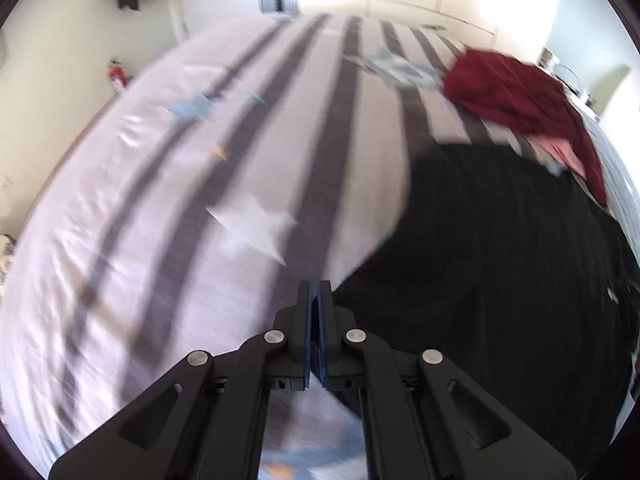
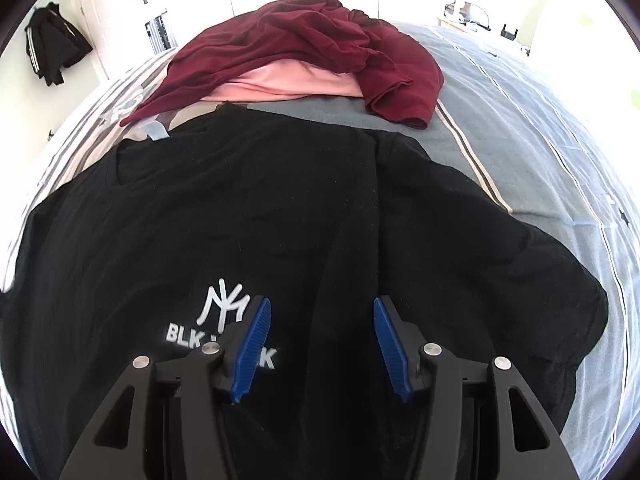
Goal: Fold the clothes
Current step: 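Open both tools and release the black t-shirt flat on the bed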
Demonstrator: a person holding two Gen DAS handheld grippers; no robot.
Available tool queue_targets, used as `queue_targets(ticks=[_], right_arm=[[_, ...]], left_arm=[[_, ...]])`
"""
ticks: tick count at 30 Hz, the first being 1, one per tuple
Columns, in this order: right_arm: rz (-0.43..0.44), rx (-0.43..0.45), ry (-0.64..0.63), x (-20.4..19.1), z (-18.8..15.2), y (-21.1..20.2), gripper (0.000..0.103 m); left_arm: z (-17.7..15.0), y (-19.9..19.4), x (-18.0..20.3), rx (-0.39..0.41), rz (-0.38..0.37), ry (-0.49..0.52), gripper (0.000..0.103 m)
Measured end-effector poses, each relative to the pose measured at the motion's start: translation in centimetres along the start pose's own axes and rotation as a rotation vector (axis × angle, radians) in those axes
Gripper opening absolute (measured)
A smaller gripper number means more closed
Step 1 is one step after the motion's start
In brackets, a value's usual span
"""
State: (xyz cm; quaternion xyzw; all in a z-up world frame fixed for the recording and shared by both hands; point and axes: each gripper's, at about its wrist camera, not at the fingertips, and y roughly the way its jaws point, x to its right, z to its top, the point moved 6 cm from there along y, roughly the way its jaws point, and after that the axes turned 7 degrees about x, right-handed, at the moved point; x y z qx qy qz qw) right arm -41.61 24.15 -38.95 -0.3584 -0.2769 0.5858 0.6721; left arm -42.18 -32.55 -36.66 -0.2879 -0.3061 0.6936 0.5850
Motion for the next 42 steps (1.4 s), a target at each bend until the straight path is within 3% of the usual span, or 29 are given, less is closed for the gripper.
queue_targets(ticks=[3,5,8,11,14,17,20,23,25,26,27,29,32,37,39,42], right_arm=[[-0.014,-0.003,-0.005,0.0,0.3,0.4,0.050],[-0.024,-0.010,-0.015,0.0,0.2,0.8,0.050],[-0.037,-0.016,-0.024,0.0,-0.1,1.5,0.050],[-0.037,-0.008,-0.022,0.0,-0.2,1.4,0.050],[-0.027,-0.003,-0.002,0.3,-0.2,1.3,0.050],[-0.020,-0.003,-0.002,0.4,-0.3,1.0,0.050],[-0.013,-0.002,-0.018,0.4,-0.2,0.7,0.050],[-0.011,0.001,-0.018,0.6,-0.2,0.9,0.050],[-0.010,0.002,-0.016,0.7,-0.1,1.1,0.050],[-0.013,0.003,-0.016,0.6,-0.1,1.1,0.050],[-0.016,0.004,-0.016,0.6,-0.1,1.2,0.050],[-0.021,0.005,-0.008,0.5,-0.1,1.3,0.050],[-0.026,0.005,0.006,0.6,0.0,1.3,0.050],[-0.023,0.005,-0.011,0.8,-0.1,1.7,0.050],[-0.016,0.008,-0.008,0.9,-0.1,1.7,0.051],[-0.001,0.011,0.003,1.2,0.1,1.5,0.051]], left_arm=[[4.0,1.1,-4.4,0.028,0.082,-0.050,0.002],[6.0,1.4,-6.6,0.056,0.182,-0.040,0.002],[7.0,1.8,-8.5,0.043,0.222,-0.047,0.005],[4.6,1.4,-7.6,-0.019,0.129,-0.076,0.016],[1.1,1.6,-4.0,-0.065,0.073,-0.042,0.028],[-1.6,3.1,-4.0,-0.130,0.112,-0.073,0.037],[-2.8,4.8,-5.3,-0.148,0.100,-0.155,0.038],[-2.6,6.2,-5.8,-0.129,0.138,-0.104,0.038],[-2.3,6.9,-6.1,-0.113,0.119,-0.130,0.036],[-2.2,7.1,-6.2,-0.104,0.103,-0.151,0.018],[-2.1,7.2,-6.0,-0.102,0.098,-0.140,0.006],[-1.4,7.0,-5.7,-0.087,0.103,-0.108,0.003],[0.2,6.1,-6.6,-0.039,0.130,-0.095,0.002],[1.0,5.8,-8.2,-0.043,0.143,-0.119,0.004],[1.1,5.6,-8.1,-0.050,0.148,-0.134,0.009],[1.4,4.7,-8.0,-0.034,0.162,-0.172,0.028]])
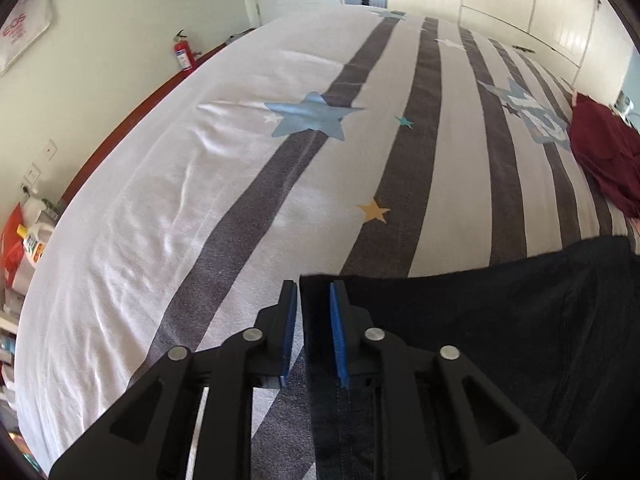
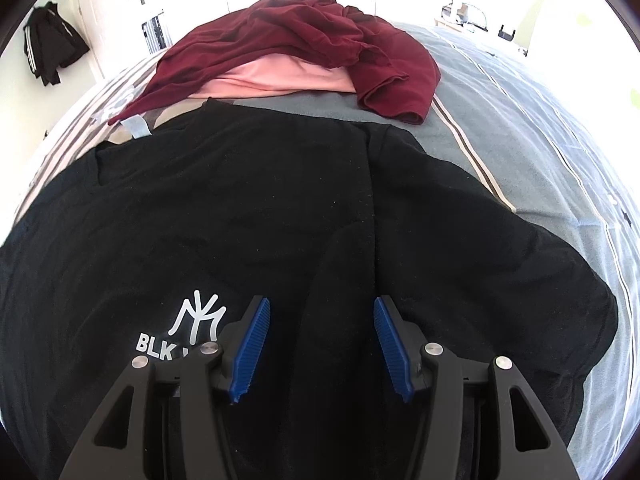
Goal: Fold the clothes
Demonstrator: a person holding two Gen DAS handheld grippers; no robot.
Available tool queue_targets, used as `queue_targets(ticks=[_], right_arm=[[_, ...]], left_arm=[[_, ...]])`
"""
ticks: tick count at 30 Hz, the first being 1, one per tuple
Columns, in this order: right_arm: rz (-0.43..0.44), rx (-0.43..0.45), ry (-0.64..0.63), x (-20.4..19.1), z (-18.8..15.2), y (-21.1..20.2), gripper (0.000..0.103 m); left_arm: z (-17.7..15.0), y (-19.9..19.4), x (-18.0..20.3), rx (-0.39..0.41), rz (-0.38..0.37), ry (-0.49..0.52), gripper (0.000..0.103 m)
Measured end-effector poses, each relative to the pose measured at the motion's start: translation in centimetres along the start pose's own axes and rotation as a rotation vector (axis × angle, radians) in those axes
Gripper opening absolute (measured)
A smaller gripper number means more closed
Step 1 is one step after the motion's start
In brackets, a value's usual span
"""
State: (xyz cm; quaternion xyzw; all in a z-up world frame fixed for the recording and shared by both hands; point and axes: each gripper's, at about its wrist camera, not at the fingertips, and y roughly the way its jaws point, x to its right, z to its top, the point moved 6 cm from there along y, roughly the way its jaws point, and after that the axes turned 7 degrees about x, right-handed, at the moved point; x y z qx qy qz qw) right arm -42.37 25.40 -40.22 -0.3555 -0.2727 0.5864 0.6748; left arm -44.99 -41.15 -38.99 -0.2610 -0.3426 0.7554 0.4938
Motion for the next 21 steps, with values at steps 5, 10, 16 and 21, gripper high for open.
queue_targets(ticks=[5,10,16,21], right_arm=[[0.000,0.030,0.052,2.2,0.9,-2.0,0.050],[-0.097,0.071,0.116,7.6,1.2,-4.2,0.053],[-0.260,0.048,0.172,16.1,0.5,-4.5,0.057],[-0.305,0.000,0.185,20.3,-0.2,-3.1,0.062]], left_arm=[[1.6,-6.6,0.8,0.188,0.002,0.009,0.066],[-0.3,-9.9,5.1,0.163,-0.104,0.052,0.068],[-5.1,-8.4,9.3,0.061,-0.151,0.081,0.068],[-7.5,-8.8,11.9,0.024,-0.180,0.062,0.068]])
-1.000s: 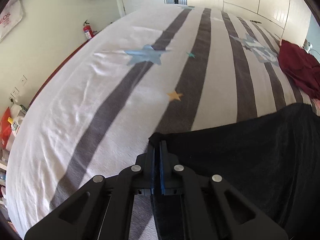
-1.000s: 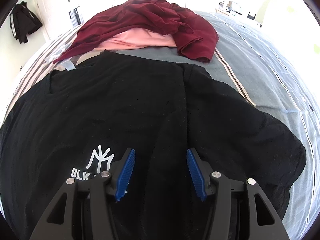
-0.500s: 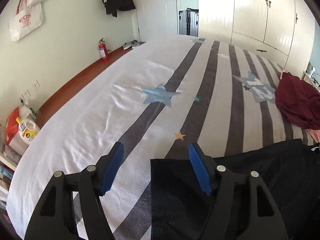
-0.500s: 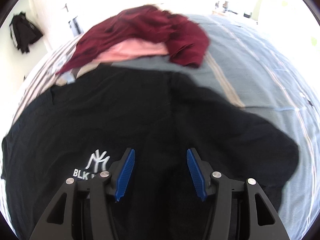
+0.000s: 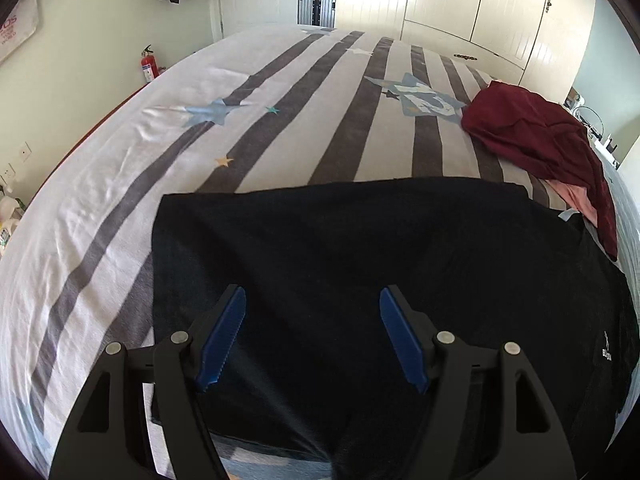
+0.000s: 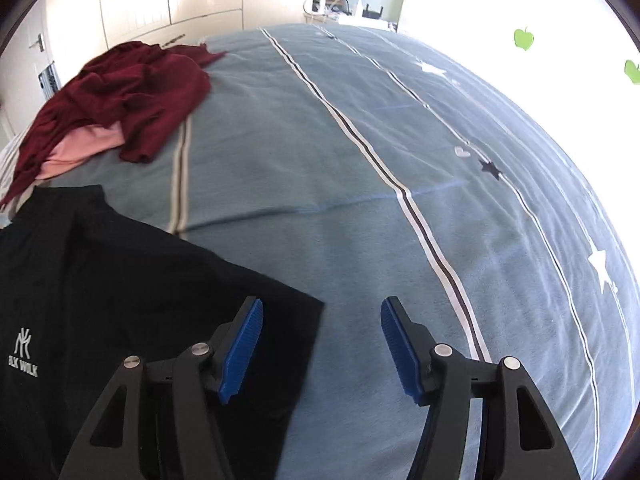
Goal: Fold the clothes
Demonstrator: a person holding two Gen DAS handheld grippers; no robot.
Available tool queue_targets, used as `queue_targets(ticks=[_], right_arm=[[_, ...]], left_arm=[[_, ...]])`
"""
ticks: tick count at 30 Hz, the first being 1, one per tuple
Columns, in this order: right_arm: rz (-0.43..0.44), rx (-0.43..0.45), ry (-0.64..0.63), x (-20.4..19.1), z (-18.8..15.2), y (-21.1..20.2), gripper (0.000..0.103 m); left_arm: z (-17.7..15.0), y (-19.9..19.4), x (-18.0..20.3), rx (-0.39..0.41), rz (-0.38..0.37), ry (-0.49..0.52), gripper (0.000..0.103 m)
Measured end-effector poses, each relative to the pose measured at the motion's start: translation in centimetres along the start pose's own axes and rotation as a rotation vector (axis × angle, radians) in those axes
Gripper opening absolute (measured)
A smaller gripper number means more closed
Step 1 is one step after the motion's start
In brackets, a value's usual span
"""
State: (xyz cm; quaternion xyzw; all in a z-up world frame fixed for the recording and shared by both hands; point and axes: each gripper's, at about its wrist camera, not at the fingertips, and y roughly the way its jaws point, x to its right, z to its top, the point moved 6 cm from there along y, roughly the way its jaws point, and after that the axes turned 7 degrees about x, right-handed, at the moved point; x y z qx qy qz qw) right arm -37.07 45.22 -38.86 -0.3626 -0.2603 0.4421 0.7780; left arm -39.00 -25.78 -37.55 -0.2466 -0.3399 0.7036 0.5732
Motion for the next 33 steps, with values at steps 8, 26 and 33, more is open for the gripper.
queue_targets(ticks=[8,26,33], right_arm=[[0.109,-0.025,-0.048,-1.8,-0.4,2.0,0.048],[0.007,-0.011,-0.058,2.8,3.5,2.7,0.038],[0.082,-0.024,-0.046,1.3,-2.3,-3.3,0.040]], left_arm=[[0.0,-0.1,2.9,-0.005,-0.016,0.040,0.068],[2.1,-0.9,0.9,0.019,0.039,0.034,0.067],[-1.8,-2.8,-1.8,-0.032,0.037,0.016,0.067]])
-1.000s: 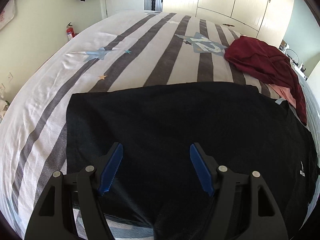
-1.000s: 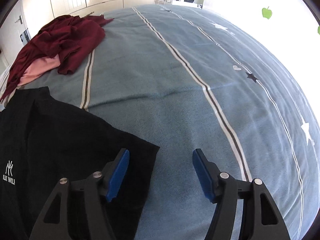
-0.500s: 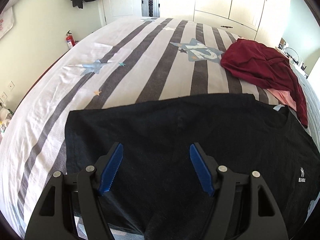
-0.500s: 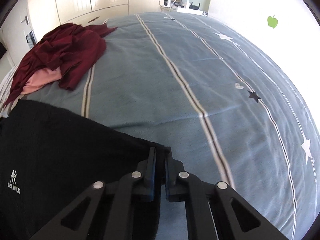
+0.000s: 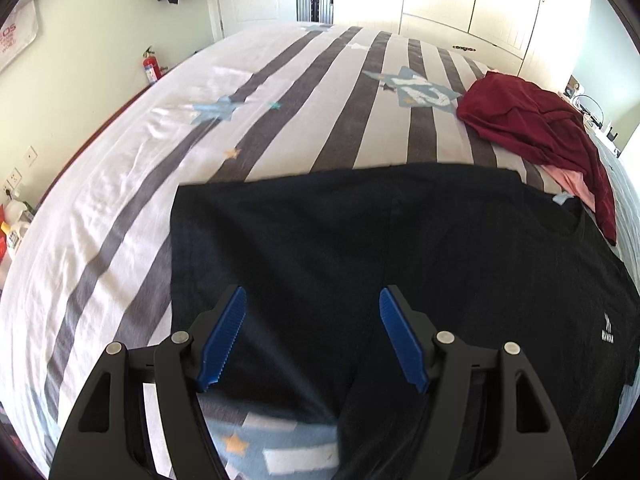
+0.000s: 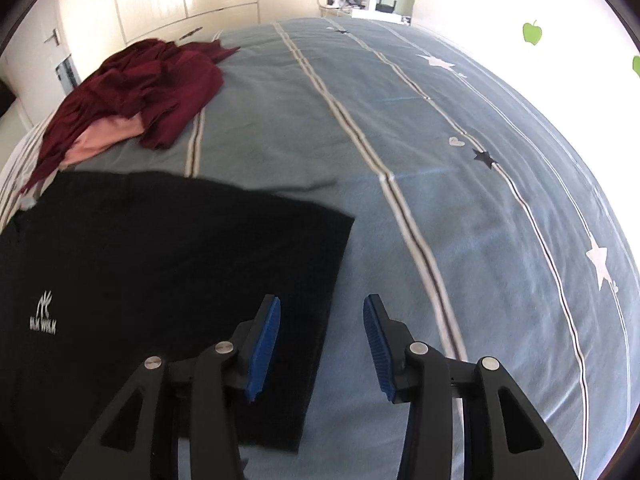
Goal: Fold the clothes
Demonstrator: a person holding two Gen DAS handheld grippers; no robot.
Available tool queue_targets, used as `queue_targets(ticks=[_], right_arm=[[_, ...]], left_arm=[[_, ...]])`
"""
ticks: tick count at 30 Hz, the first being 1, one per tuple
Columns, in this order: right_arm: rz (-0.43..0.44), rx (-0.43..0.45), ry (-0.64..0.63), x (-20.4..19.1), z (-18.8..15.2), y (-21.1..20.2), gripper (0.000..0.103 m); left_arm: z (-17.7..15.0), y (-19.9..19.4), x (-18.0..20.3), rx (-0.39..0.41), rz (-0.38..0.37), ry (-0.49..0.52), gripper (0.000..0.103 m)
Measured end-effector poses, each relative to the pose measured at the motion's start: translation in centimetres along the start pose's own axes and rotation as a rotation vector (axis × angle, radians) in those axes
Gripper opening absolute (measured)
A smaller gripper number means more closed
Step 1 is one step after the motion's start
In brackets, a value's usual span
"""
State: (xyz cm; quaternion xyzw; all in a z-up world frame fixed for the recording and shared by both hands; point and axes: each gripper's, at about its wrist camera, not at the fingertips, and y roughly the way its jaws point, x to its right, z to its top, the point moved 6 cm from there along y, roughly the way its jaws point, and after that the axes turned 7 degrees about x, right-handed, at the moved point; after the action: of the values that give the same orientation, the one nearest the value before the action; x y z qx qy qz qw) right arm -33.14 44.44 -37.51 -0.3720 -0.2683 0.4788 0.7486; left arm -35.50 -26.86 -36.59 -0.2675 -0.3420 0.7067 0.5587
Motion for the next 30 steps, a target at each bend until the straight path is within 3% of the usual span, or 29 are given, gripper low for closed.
queue_targets(ticks=[4,11,21,22,23,26,30], right_arm=[[-0.053,-0.043,-0.053,-2.0,-3.6,-0.1,0.043],[-0.048,-0.110,0.045,0.3,-6.3,1.1,0.043],[0.023,-0.081,0.059,-1.5,-6.6,1.7,0.040],[0.033,-0.074,0.029,-2.1,-6.7,1.8,0.034],[0.041,-0.071,0.006,-2.5,-6.6,1.9,0.020],[0.072,-0.067,-0.043,-3.3,-6.3,2.2,0.006],[0.080,-0.055,-0.058,-2.2,-5.7,2.1,0.004]], left_arm=[[-2.9,-0.2,-2.2,-0.038,0.029,0.018,0.067],[-6.2,0.7,-6.2,-0.102,0.094,-0.024,0.067],[-7.3,-0.2,-4.3,-0.070,0.051,0.000,0.067],[-7.2,-0.1,-3.9,-0.067,0.046,0.012,0.065],[-7.2,-0.1,-3.6,-0.064,0.041,0.024,0.055],[-7.0,0.3,-2.8,-0.056,0.030,0.053,0.030],[-6.2,0.7,-3.6,-0.037,0.058,0.033,0.023]])
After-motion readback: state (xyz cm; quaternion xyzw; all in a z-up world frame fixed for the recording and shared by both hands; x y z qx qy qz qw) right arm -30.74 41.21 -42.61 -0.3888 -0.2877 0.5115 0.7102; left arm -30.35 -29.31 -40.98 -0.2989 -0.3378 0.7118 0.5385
